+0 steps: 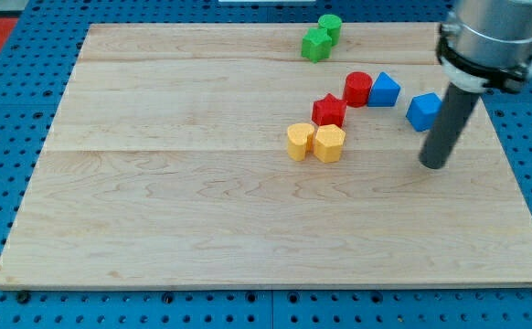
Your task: Keep the blue blocks at the right side of the red circle
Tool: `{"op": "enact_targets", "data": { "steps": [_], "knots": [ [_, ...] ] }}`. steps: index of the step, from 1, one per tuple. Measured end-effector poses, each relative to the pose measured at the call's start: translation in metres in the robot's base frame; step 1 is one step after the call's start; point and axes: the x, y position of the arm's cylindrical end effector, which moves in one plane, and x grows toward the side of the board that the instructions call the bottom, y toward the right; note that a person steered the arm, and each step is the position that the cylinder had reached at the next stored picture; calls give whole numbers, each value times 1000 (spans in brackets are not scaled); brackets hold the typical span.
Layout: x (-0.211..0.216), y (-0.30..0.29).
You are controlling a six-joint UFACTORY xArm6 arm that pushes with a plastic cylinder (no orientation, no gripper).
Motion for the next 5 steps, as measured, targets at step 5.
{"op": "enact_targets", "data": {
  "steps": [5],
  "knots": [
    [-137,-11]
  ]
}}
